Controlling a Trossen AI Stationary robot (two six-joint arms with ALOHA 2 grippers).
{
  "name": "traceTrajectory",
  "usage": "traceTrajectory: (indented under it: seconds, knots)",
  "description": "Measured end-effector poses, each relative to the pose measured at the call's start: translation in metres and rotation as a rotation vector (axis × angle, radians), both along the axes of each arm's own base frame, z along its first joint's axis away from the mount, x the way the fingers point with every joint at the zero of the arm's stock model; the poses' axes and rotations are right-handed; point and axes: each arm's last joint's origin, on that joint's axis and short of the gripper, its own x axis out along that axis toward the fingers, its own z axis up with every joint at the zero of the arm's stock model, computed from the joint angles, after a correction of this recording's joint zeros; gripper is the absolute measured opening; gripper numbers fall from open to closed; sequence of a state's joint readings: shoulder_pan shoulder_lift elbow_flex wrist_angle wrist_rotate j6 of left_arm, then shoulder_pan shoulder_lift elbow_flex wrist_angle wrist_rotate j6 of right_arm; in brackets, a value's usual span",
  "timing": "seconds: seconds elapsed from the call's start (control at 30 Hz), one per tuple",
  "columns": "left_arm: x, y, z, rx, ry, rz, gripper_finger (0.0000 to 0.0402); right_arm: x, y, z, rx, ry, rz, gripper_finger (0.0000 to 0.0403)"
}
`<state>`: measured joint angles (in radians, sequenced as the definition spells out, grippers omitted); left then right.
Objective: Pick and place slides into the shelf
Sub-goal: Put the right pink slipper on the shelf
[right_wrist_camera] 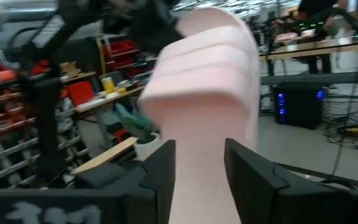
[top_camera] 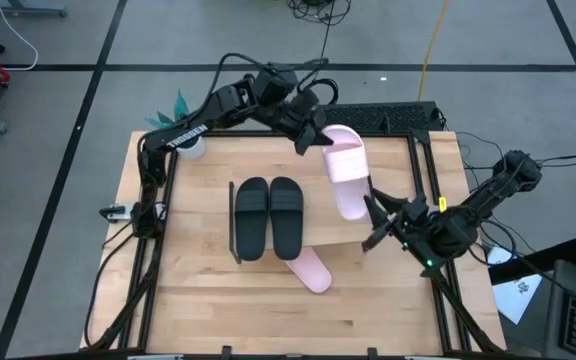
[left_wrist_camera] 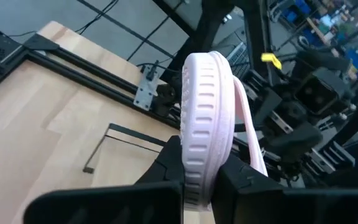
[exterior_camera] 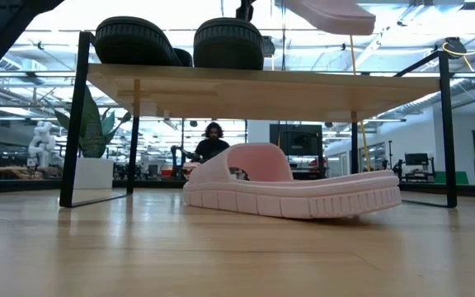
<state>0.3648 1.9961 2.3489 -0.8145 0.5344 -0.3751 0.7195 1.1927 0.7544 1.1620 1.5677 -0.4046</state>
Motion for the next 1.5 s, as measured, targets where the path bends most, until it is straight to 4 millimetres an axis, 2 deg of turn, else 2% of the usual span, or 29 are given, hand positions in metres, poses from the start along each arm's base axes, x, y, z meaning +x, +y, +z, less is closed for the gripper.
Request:
traceTrajectory:
  seconds: [0.2, 0.37, 0.57, 0.8, 0.9, 1.07, 1.37, 1.5]
  knots:
    - [-0.015, 0.021, -0.009, -0.086, 0.112, 0.049, 0.0023, -0.018, 0.01, 0.008, -0.015, 0.016, 0.091, 0.0144]
    - [-0.019, 0.025, -0.014, -0.145, 0.161, 0.038, 0.0022, -0.036, -0.003, 0.025, -0.019, 0.021, 0.113, 0.0142]
    - [0.004, 0.02, -0.029, -0.238, 0.138, -0.07, 0.0022, -0.058, -0.027, 0.044, -0.048, 0.051, 0.109, 0.014]
    - [0.041, 0.021, -0.074, -0.378, 0.209, -0.142, 0.0022, -0.075, -0.046, 0.056, -0.054, 0.058, 0.109, 0.014]
    - [0.05, 0.026, -0.084, -0.417, 0.199, -0.144, 0.0022, -0.077, -0.049, 0.057, -0.062, 0.066, 0.109, 0.014]
    - [0.059, 0.03, -0.091, -0.455, 0.179, -0.136, 0.0022, -0.079, -0.05, 0.058, -0.08, 0.085, 0.108, 0.0139]
    - [0.059, 0.032, -0.094, -0.422, 0.214, -0.027, 0.0022, -0.084, -0.056, 0.061, -0.111, 0.116, 0.108, 0.0139]
    - [0.064, 0.029, -0.101, -0.429, 0.238, -0.009, 0.0022, -0.088, -0.06, 0.063, -0.105, 0.11, 0.108, 0.0139]
